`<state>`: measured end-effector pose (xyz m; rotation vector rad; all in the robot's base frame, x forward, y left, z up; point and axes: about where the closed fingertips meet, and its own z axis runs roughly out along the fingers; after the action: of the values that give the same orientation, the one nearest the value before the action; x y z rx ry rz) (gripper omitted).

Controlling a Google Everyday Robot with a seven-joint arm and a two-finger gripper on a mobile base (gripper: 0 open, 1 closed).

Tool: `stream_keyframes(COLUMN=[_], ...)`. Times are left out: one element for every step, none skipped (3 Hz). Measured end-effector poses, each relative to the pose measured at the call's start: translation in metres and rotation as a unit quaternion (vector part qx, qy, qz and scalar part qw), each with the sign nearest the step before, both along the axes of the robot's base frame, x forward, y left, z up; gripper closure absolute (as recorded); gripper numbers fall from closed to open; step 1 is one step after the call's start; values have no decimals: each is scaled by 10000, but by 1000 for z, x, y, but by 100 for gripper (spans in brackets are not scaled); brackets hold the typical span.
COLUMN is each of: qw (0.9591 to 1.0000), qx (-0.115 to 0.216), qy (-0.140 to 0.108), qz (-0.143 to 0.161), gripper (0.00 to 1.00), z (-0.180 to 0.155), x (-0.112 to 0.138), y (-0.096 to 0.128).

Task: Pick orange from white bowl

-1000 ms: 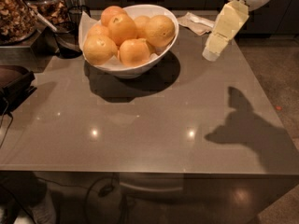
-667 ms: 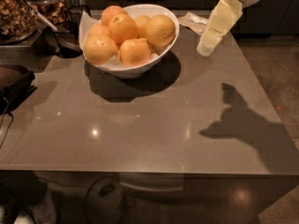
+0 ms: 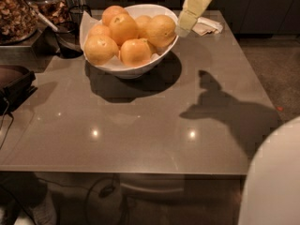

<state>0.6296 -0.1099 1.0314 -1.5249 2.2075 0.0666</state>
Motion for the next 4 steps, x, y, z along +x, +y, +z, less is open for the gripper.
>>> stream_keyframes(qw=[9998,9995,9992,9991], qx=[92,139,221,211], qy=[-189,-282,-334,-354], qz=[-17,-49,-48,98], gripper=[0,0,0,6], z=[7,7,4,0], x=[9,13,24,35], y=[4,5,9,20])
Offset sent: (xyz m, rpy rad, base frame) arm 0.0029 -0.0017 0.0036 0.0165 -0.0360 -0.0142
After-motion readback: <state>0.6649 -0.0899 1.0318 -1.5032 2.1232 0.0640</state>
